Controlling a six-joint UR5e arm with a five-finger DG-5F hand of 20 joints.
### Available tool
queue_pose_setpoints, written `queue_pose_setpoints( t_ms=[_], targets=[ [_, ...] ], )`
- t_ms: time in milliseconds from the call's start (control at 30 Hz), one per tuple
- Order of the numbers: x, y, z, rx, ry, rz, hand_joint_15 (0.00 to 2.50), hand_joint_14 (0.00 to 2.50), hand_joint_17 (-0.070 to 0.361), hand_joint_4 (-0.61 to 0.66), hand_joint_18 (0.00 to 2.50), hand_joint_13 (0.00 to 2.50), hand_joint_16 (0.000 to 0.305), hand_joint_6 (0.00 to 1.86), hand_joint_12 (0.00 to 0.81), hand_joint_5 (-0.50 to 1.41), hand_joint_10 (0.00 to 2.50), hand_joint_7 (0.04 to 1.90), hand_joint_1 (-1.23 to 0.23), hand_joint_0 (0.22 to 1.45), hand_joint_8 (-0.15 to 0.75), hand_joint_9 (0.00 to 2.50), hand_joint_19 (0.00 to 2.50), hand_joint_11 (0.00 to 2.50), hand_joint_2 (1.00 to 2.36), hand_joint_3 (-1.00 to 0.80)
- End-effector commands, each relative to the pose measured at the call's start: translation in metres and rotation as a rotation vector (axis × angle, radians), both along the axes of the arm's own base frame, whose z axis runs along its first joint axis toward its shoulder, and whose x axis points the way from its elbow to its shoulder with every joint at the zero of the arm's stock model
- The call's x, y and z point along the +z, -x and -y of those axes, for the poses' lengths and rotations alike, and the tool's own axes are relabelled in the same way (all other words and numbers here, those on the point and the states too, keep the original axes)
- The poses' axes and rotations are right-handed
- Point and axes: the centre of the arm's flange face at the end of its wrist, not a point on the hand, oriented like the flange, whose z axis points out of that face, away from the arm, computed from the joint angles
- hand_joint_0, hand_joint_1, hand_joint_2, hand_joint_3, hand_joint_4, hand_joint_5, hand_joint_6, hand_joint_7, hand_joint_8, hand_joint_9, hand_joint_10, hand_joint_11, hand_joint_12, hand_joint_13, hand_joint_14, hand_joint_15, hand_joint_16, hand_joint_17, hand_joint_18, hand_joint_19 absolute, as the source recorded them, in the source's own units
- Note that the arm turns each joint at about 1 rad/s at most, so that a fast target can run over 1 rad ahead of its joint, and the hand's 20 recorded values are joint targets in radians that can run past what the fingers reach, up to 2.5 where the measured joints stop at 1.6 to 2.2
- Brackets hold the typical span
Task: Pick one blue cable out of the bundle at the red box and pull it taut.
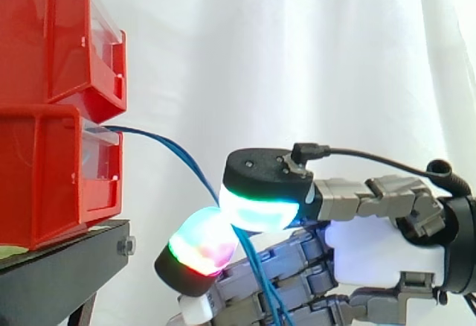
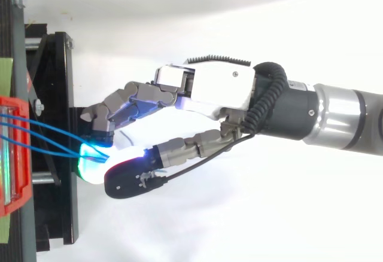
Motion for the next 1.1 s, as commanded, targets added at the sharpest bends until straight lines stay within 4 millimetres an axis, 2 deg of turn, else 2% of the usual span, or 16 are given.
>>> queue_pose_setpoints(
  t_ms=[0, 200, 500, 767, 1067],
  targets=[
    [0.011, 0.004, 0.001, 0.002, 0.002, -0.019, 0.16, 0.0, 0.133, 0.13, 0.29, 0.37, 0.059, 0.92, 0.393, -0.21, 0.01, 0.76, -0.71, 0.62, 0.326, 0.75, 0.0, 0.78, 1.02, -0.12],
    [0.02, 0.007, 0.002, 0.001, 0.005, -0.025, 0.17, 0.01, 0.134, 0.13, 0.3, 0.38, 0.06, 0.91, 0.393, -0.21, 0.01, 0.75, -0.7, 0.62, 0.326, 0.76, 0.0, 0.83, 1.02, -0.13],
    [0.052, 0.019, 0.009, -0.006, 0.019, -0.056, 0.2, 0.01, 0.135, 0.13, 0.31, 0.43, 0.06, 0.91, 0.393, -0.21, 0.01, 0.75, -0.71, 0.63, 0.322, 0.77, 0.0, 0.9, 1.02, -0.16],
    [0.061, 0.022, 0.011, -0.009, 0.022, -0.067, 0.27, 0.01, 0.134, 0.14, 0.34, 0.49, 0.059, 0.91, 0.394, -0.21, 0.01, 0.75, -0.71, 0.64, 0.32, 0.86, 0.01, 1.12, 1.02, -0.18],
    [0.071, 0.026, 0.014, -0.012, 0.026, -0.064, 0.27, 0.01, 0.134, 0.14, 0.35, 0.49, 0.06, 0.9, 0.397, -0.21, 0.01, 0.74, -0.71, 0.64, 0.318, 0.89, 0.01, 1.17, 1.02, -0.2]
  ],
)
